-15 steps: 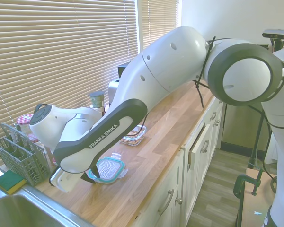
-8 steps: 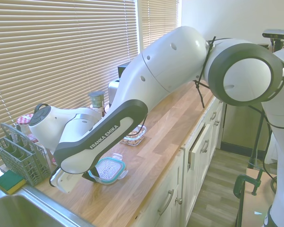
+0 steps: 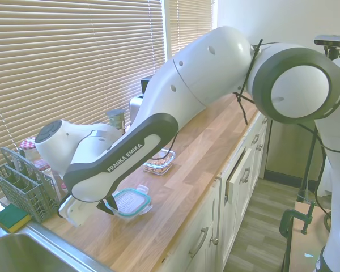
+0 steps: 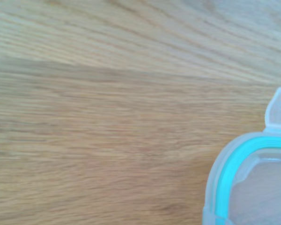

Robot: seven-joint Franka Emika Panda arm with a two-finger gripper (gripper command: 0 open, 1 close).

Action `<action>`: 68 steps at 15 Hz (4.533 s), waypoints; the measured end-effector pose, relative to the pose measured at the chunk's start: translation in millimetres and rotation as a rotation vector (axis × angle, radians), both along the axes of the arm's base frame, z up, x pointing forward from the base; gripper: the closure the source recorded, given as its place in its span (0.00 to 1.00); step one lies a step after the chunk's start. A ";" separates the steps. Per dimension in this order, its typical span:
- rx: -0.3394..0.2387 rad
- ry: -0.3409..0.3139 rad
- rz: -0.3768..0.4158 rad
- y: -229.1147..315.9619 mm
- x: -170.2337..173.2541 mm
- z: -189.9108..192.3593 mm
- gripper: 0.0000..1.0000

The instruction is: Cover the lid of the food container

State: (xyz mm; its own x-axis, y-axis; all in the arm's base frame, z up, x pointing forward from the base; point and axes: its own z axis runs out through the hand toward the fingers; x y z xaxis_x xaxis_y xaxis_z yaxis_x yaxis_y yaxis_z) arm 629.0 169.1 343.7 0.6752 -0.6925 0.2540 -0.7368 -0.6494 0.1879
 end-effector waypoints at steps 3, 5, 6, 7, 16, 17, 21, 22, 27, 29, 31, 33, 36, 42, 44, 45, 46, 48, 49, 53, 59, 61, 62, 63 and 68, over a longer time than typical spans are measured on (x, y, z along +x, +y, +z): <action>0.018 -0.019 -0.001 -3.5 -8.5 23.2 1.00; 0.038 -0.032 -0.001 -5.3 -15.7 40.5 1.00; 0.049 -0.039 -0.002 -7.0 -18.7 50.2 1.00; 0.062 -0.047 -0.003 -10.1 -20.9 59.7 1.00; 0.141 -0.068 0.003 -39.7 -35.9 104.9 1.00; 0.150 -0.072 0.003 -45.2 -38.2 110.9 1.00; 0.176 -0.083 0.000 -65.7 -40.3 126.4 1.00; 0.181 -0.082 -0.001 -71.5 -41.5 127.9 1.00; 0.223 -0.098 -0.015 -115.4 -43.0 147.6 1.00; 0.242 -0.099 -0.026 -138.2 -42.5 151.2 1.00; 0.253 -0.098 -0.036 -157.8 -42.0 151.8 1.00; 0.263 -0.099 -0.043 -172.8 -42.8 152.8 1.00; 0.276 -0.102 -0.050 -191.7 -44.9 155.4 1.00; 0.301 -0.113 -0.065 -217.7 -55.4 161.1 1.00; 0.311 -0.122 -0.069 -223.4 -60.8 162.7 1.00; 0.314 -0.124 -0.070 -225.3 -63.3 163.6 1.00; 0.317 -0.127 -0.072 -226.5 -64.9 165.3 1.00; 0.323 -0.134 -0.074 -226.8 -66.4 167.3 1.00; 0.326 -0.137 -0.075 -226.7 -67.2 168.4 1.00; 0.332 -0.156 -0.075 -226.3 -71.3 178.9 1.00; 0.347 -0.163 -0.082 -228.3 -74.5 183.3 1.00; 0.347 -0.160 -0.081 -230.5 -75.2 181.6 1.00; 0.349 -0.160 -0.083 -234.0 -75.6 181.5 1.00; 0.353 -0.162 -0.088 -238.9 -76.2 181.5 1.00; 0.370 -0.156 -0.100 -259.4 -76.9 175.1 1.00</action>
State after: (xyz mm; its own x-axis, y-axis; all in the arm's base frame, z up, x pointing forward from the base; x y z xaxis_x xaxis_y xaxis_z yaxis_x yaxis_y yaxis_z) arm 552.1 -90.3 518.9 0.5727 -0.8168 0.0693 -0.8012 -0.5756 -0.1634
